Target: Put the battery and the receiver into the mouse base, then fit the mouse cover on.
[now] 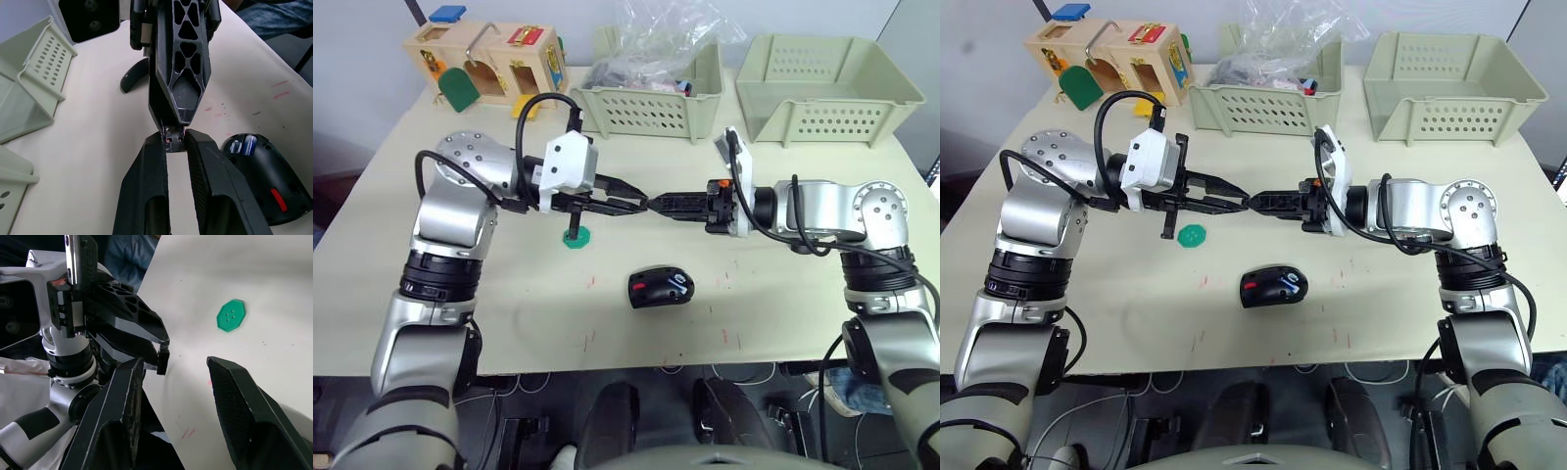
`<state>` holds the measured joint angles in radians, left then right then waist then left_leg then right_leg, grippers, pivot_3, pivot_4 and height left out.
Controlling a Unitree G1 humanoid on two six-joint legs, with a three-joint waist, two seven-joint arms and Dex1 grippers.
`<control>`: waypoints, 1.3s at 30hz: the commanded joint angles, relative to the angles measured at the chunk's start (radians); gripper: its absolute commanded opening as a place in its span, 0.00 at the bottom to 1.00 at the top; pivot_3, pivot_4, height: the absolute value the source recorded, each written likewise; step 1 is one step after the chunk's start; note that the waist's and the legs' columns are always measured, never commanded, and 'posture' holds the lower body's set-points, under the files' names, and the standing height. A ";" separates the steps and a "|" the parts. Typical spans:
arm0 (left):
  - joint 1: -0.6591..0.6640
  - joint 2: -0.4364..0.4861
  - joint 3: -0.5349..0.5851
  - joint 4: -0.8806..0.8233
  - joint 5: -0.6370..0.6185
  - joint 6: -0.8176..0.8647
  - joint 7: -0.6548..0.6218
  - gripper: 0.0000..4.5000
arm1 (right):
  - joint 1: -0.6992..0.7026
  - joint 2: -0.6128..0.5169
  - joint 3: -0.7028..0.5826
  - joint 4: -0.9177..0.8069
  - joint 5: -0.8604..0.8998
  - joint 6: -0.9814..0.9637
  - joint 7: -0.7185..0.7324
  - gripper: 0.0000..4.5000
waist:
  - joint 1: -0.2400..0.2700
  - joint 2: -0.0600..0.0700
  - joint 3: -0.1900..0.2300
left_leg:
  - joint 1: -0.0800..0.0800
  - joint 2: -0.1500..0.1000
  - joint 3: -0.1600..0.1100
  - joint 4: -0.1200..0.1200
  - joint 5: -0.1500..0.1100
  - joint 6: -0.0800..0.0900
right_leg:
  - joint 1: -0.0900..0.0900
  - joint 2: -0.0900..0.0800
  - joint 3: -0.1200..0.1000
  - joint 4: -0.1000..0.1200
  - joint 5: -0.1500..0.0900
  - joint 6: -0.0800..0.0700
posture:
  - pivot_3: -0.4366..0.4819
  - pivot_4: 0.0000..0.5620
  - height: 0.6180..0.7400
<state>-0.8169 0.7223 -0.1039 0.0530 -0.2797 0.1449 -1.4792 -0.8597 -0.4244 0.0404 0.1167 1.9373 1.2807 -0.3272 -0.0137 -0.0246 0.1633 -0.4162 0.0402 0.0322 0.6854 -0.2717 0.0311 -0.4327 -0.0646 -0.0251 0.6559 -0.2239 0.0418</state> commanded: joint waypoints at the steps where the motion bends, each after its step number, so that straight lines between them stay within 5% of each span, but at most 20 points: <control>1: -0.016 0.011 0.007 -0.024 -0.016 -0.004 0.002 0.02 | -0.030 0.001 -0.015 -0.020 0.035 -0.018 -0.002 0.49 | 0.000 0.000 0.000 | 0.000 0.000 0.000 0.000 0.000 0.000 | 0.000 0.000 0.000 0.000 0.000 0.000 | 0.48 0.27 1.00; 14: -0.023 0.014 0.000 -0.014 -0.010 -0.008 0.001 0.02 | -0.032 0.008 -0.015 -0.029 0.035 -0.021 -0.004 0.49 | 0.000 0.000 0.000 | 0.000 0.000 0.000 0.000 0.000 0.000 | 0.000 0.000 0.000 0.000 0.000 0.000 | 0.48 0.27 1.00; 18: -0.024 0.015 -0.001 -0.009 -0.010 -0.013 0.000 0.02 | -0.026 0.008 -0.013 -0.039 0.035 -0.022 -0.005 0.05 | 0.000 0.000 0.000 | 0.000 0.000 0.000 0.000 0.000 0.000 | 0.000 0.000 0.000 0.000 0.000 0.000 | 0.48 0.27 1.00; 19: -0.023 0.016 -0.002 -0.008 -0.009 -0.014 0.000 0.02 | -0.025 0.008 -0.014 -0.040 0.035 -0.022 -0.005 0.01 | 0.000 0.000 0.000 | 0.000 0.000 0.000 0.000 0.000 0.000 | 0.000 0.000 0.000 0.000 0.000 0.000 | 0.48 0.27 1.00; 31: 0.004 0.028 -0.005 -0.028 -0.024 0.027 0.002 0.02 | -0.024 -0.002 -0.006 -0.062 0.035 -0.015 0.000 0.01 | 0.000 0.000 0.000 | 0.000 0.000 0.000 0.000 0.000 0.000 | 0.000 0.000 0.000 0.000 0.000 0.000 | 0.48 0.27 1.00; 33: 0.014 0.026 0.004 -0.039 -0.049 0.087 0.018 0.25 | -0.023 -0.011 -0.001 -0.065 0.035 -0.010 -0.002 0.00 | -0.001 0.000 0.000 | 0.000 0.000 0.000 0.000 0.000 0.000 | 0.000 0.000 0.000 0.000 0.000 0.000 | 0.48 0.27 1.00; 39: 0.086 0.037 0.051 -0.114 -0.145 0.276 0.085 0.70 | -0.019 -0.095 0.020 -0.083 0.035 0.029 0.015 0.00 | 0.000 0.000 0.000 | 0.000 0.000 0.000 0.000 0.000 0.000 | 0.000 0.000 0.001 0.000 0.000 0.000 | 0.48 0.27 1.00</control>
<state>-0.7268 0.7436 -0.0941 -0.0037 -0.3826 0.3810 -1.4144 -0.8598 -0.5015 0.0657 0.0690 1.9468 1.2988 -0.3313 -0.0141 -0.0244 0.1635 -0.4162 0.0404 0.0317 0.6853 -0.2717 0.0312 -0.4331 -0.0647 -0.0244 0.6560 -0.2240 0.0418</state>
